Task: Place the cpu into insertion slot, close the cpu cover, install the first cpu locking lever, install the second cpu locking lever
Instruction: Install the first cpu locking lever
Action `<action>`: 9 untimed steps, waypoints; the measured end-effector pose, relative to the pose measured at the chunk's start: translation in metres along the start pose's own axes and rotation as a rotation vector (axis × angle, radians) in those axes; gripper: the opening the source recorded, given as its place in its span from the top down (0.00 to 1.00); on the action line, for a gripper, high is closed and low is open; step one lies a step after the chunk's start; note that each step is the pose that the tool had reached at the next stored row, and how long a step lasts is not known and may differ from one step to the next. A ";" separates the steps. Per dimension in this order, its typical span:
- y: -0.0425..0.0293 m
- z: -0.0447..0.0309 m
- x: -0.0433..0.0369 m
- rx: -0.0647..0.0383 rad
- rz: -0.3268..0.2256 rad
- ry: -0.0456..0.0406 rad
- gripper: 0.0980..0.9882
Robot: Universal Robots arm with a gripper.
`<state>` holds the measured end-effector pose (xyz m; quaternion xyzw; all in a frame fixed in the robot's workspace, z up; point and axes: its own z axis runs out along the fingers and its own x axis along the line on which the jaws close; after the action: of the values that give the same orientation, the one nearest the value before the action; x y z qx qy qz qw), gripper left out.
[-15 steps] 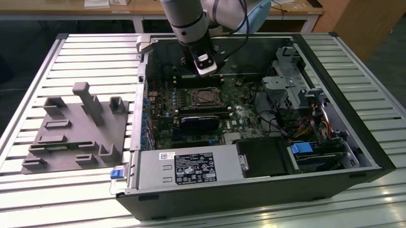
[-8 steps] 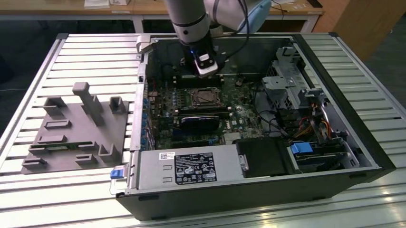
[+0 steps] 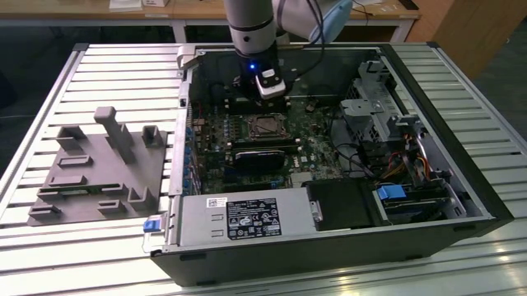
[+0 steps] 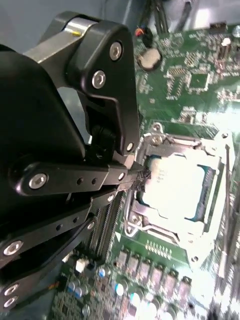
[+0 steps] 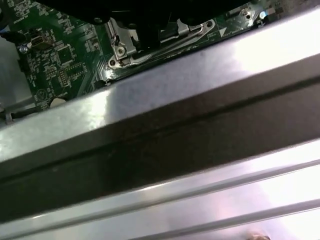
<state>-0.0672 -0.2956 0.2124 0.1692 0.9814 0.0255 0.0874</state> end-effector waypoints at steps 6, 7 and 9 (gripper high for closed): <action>-0.0016 0.0008 -0.0046 0.034 -0.001 0.0478 1.00; -0.0027 0.0009 -0.0052 0.036 -0.001 0.0515 1.00; -0.0059 0.0010 -0.0068 0.038 -0.001 0.0552 1.00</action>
<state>-0.0626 -0.3035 0.2121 0.1696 0.9838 0.0116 0.0571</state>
